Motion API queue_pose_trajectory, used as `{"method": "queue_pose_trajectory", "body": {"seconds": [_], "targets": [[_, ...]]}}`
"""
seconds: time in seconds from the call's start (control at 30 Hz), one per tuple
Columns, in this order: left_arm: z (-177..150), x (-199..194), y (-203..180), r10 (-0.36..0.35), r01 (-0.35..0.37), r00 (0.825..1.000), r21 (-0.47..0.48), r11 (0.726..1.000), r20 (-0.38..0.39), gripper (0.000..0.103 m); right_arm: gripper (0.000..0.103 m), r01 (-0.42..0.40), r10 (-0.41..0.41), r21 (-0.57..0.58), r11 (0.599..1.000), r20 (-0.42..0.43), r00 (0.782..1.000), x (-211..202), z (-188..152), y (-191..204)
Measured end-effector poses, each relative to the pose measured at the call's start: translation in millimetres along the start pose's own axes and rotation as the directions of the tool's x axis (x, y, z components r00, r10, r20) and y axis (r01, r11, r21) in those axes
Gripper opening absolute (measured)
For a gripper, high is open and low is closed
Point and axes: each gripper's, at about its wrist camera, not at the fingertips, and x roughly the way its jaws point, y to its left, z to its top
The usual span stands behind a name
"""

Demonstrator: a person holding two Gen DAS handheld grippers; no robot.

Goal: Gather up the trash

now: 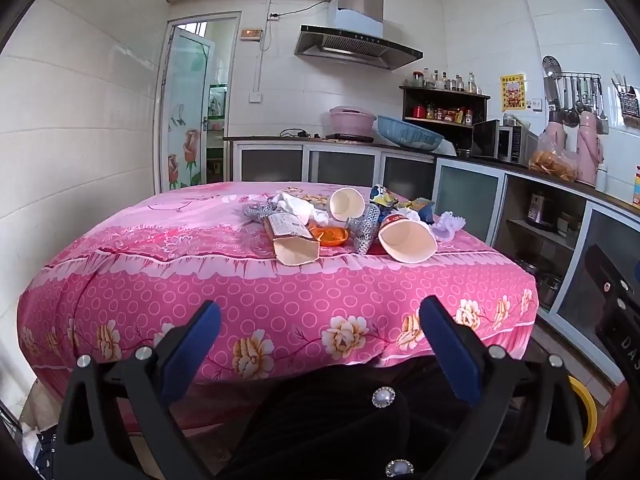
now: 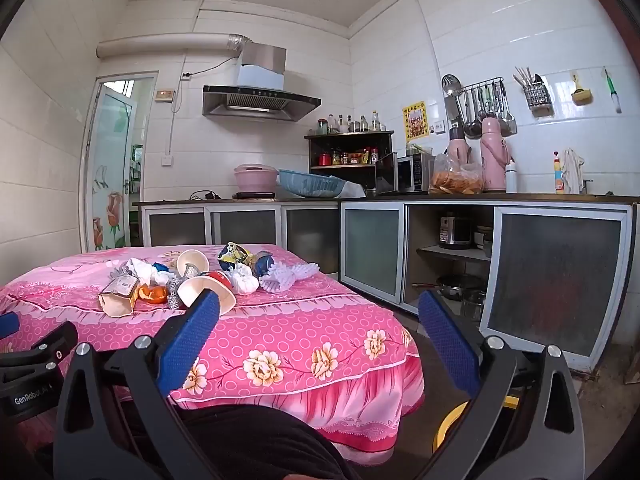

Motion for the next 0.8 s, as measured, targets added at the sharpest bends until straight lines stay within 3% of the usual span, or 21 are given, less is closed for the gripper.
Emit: {"method": "queue_pose_trajectory", "body": {"seconds": [0.8], "targets": [[-5.4, 4.6, 0.7, 0.001, -0.001, 1.000, 0.007, 1.000, -0.002, 0.095, 0.095, 0.001, -0.002, -0.007, 1.000, -0.012, 1.000, 1.3, -0.5, -1.5]]}}
